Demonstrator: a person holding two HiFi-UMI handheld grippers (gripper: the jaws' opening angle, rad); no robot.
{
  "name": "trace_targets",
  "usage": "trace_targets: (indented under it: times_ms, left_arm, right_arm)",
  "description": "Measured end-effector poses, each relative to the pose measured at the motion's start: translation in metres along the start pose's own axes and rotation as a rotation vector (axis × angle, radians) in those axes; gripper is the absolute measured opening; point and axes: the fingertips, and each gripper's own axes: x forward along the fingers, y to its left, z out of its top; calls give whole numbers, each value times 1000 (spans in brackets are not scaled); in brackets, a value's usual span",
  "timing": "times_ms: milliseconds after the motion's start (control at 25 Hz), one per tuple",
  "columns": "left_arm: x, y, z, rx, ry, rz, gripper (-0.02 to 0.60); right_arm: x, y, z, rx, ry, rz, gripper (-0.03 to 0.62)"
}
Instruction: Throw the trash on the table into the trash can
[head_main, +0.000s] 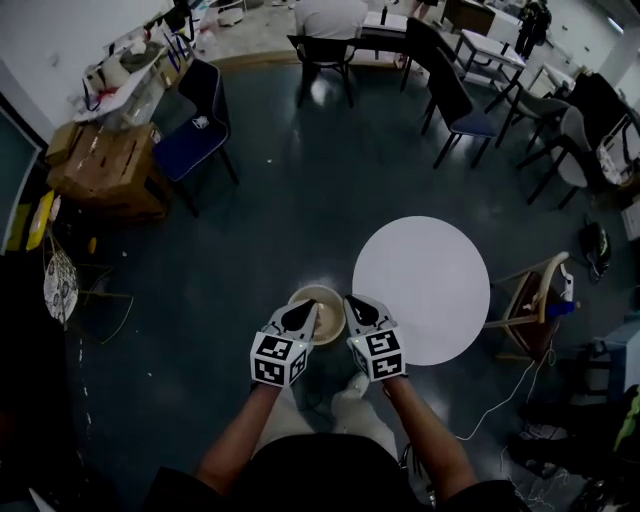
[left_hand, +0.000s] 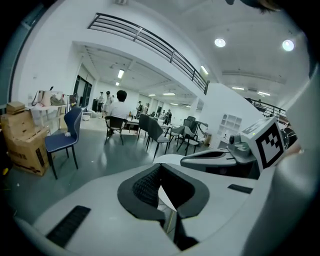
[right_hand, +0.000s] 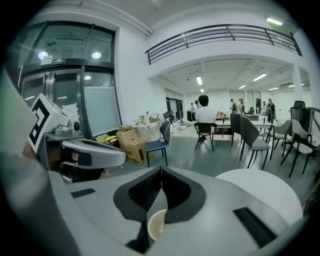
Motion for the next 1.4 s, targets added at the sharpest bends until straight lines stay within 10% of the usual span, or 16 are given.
trace_targets:
  times_ms: [880,1400]
  left_arm:
    - [3,-123,109,112,-192,17,14]
    - [-78,-124,116,199,-220,-48,14]
  right_arm:
    - [-117,-77,80,9,-213,9,21]
    - [-147,1,114,9,-300,-21,21]
